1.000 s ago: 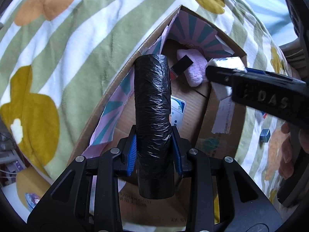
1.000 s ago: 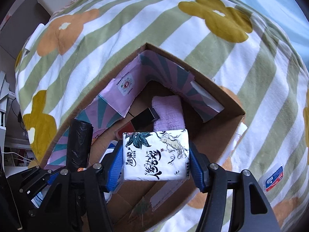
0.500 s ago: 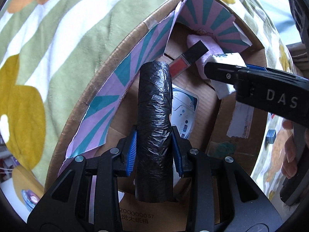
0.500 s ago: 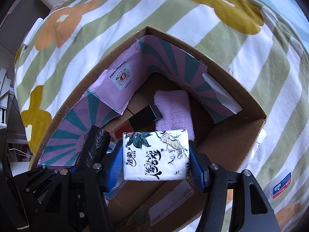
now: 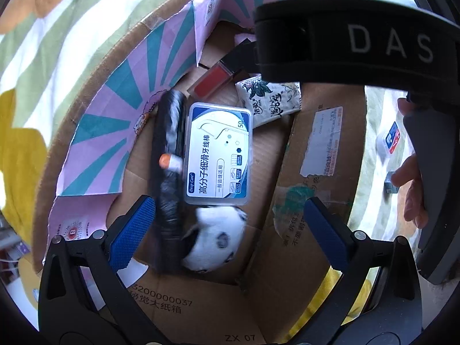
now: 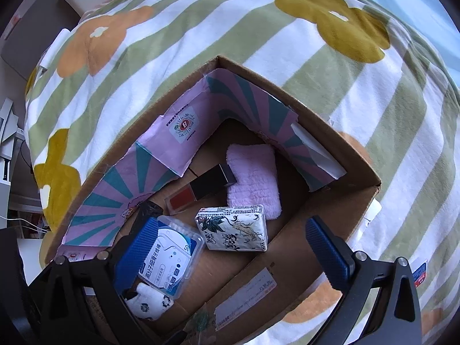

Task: Organize objects
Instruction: 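Lower the bag roll and tissue pack into the box and open both tools, then lift both open tools out of the box toward the floss case and cube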

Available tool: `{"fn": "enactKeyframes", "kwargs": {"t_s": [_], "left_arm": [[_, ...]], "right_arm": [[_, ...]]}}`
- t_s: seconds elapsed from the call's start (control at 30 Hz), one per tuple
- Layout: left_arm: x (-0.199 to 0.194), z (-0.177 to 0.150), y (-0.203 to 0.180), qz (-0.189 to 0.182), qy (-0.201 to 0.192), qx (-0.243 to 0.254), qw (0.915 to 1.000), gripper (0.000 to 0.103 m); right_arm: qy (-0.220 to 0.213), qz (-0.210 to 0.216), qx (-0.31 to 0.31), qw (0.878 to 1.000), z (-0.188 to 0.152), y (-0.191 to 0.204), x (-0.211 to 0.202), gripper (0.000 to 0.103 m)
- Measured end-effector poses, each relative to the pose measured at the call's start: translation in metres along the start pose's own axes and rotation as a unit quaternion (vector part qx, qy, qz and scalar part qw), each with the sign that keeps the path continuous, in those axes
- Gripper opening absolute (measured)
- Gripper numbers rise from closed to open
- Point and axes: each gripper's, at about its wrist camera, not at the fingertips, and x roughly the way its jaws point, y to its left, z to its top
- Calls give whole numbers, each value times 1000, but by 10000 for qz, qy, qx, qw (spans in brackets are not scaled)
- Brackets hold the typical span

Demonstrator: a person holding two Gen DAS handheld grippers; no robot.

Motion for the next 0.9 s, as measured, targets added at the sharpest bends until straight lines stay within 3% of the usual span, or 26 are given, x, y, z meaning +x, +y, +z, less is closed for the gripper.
{"fn": "enactKeyframes", "kwargs": {"t_s": [0.4,0.53,0.9], "left_arm": [[-24,-16,-29,-7,-198,172,9997,103],[-50,-4,-46,2,-379,450,9983,103],[-142,-22,-74,68,-772,1365,9876,103]], "right_arm": [[-326,-28,69,9994,-12,-1,-59,102],[-567,-86,252,9980,-25,-5,-103,102],[-1164,-573,1291,9831,-94,-43,-205,102]]}}
